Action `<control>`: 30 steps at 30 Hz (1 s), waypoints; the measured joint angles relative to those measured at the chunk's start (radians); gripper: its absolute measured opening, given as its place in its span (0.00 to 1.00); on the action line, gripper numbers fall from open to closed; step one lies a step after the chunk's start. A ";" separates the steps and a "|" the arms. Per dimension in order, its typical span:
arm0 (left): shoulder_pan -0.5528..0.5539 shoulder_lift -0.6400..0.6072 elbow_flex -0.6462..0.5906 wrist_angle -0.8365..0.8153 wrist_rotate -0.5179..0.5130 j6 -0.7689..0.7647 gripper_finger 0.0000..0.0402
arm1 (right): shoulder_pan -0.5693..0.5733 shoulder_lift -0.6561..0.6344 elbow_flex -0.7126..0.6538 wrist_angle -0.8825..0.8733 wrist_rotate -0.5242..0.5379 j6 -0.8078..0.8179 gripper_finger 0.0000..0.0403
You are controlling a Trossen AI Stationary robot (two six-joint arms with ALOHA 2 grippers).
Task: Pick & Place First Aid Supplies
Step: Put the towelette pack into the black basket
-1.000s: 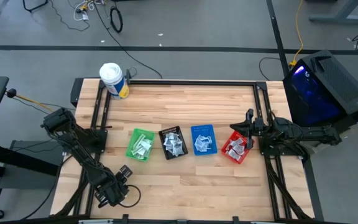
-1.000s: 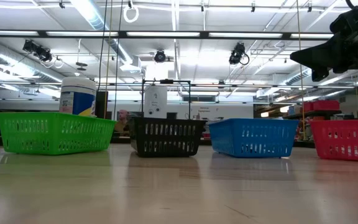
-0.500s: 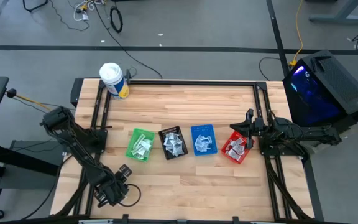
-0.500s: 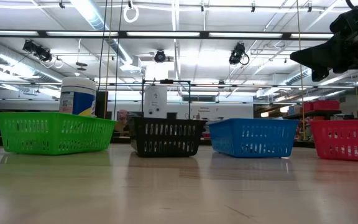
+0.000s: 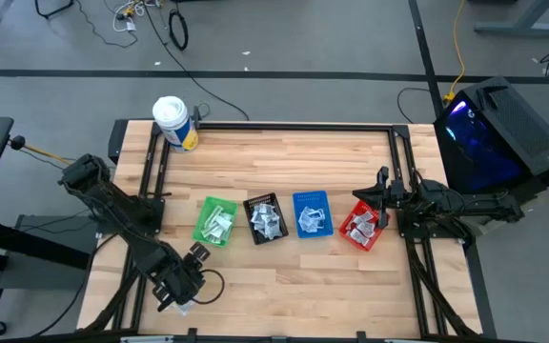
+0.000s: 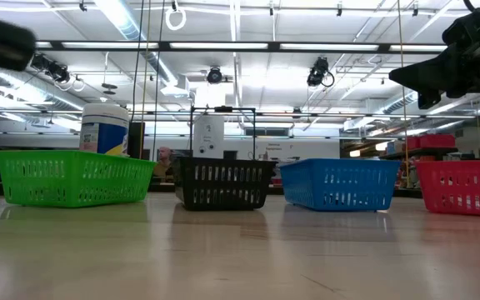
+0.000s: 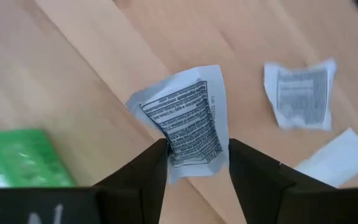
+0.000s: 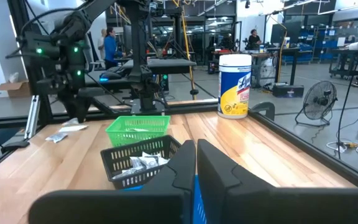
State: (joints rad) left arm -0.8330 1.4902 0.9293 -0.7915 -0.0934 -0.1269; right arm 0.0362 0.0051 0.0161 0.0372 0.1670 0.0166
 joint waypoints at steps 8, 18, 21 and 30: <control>0.128 -0.007 0.066 0.001 -0.005 0.099 0.43 | 0.000 0.000 0.000 0.000 0.000 0.000 0.06; 0.343 -0.007 0.146 0.023 -0.077 0.242 0.43 | 0.000 0.000 0.000 0.000 0.000 0.000 0.06; 0.409 -0.007 0.172 0.023 -0.114 0.282 0.43 | 0.000 0.000 0.000 0.000 0.000 0.000 0.06; 0.570 -0.007 0.210 0.089 -0.189 0.436 0.43 | 0.000 0.000 0.000 0.000 0.000 0.000 0.06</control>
State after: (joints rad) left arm -0.2632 1.4830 1.1397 -0.7021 -0.2826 0.3087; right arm 0.0364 0.0051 0.0162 0.0372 0.1669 0.0166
